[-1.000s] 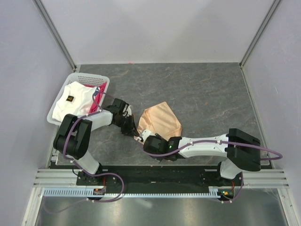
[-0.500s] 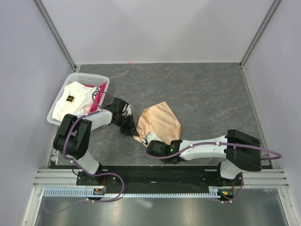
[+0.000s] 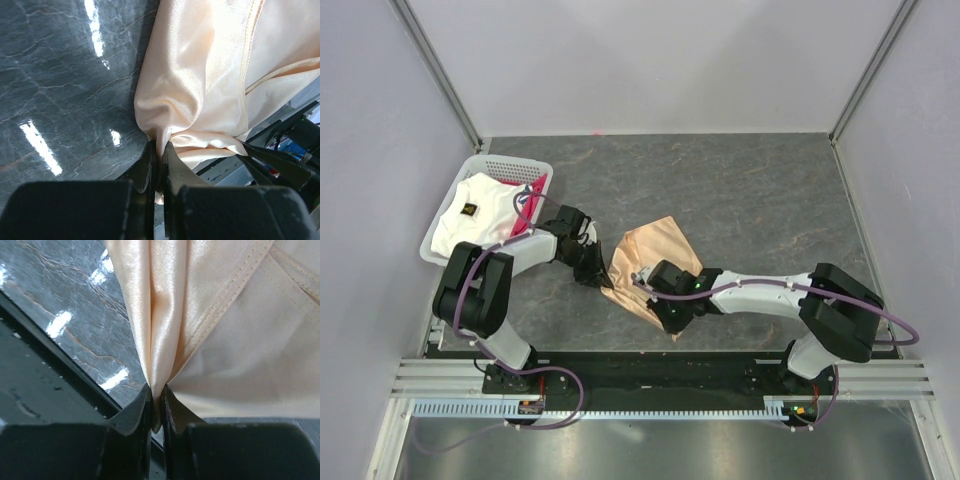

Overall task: Fold the napkin, place the utensils inside, and roll it up
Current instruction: Roll the napkin with the utensil

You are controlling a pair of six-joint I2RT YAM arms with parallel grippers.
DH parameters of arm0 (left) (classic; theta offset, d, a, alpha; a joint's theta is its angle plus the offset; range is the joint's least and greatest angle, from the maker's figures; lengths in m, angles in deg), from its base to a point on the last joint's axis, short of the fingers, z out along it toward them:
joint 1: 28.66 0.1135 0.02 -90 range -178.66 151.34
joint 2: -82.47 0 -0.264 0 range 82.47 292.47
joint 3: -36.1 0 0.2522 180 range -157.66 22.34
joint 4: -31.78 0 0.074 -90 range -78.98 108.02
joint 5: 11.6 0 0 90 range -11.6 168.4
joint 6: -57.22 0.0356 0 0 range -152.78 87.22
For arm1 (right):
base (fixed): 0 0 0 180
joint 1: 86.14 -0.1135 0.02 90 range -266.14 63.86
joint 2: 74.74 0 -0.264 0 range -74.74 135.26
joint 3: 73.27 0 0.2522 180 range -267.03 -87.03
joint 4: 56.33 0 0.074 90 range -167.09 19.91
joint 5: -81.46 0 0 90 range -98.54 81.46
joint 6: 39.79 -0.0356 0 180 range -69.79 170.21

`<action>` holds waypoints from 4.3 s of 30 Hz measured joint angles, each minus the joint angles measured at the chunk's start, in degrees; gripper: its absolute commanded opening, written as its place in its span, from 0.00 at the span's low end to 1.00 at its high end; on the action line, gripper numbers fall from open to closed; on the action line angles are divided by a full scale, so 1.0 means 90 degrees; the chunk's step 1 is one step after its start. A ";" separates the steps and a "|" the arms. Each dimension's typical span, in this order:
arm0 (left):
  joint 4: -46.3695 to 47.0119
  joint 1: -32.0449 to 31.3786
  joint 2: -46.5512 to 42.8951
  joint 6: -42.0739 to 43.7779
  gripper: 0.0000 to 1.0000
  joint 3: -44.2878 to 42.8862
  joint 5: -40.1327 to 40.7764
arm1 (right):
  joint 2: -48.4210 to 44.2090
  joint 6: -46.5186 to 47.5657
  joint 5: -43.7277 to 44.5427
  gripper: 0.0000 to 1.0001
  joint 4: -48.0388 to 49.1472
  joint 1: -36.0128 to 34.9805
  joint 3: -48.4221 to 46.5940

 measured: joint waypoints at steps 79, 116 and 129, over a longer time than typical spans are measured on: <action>-0.0469 0.0129 0.0333 0.0384 0.02 -0.0379 0.0024 | 0.0335 0.0136 -0.1435 0.66 -0.1095 0.0928 -0.0678; -0.0495 0.0134 0.0430 0.0386 0.02 -0.0423 -0.0058 | 0.1205 0.1525 0.1333 0.64 0.0539 -0.0364 -0.2144; -0.0527 0.0136 0.0500 0.0393 0.02 -0.0464 -0.0151 | 0.1860 0.1800 0.1452 0.62 0.0862 -0.0364 -0.2144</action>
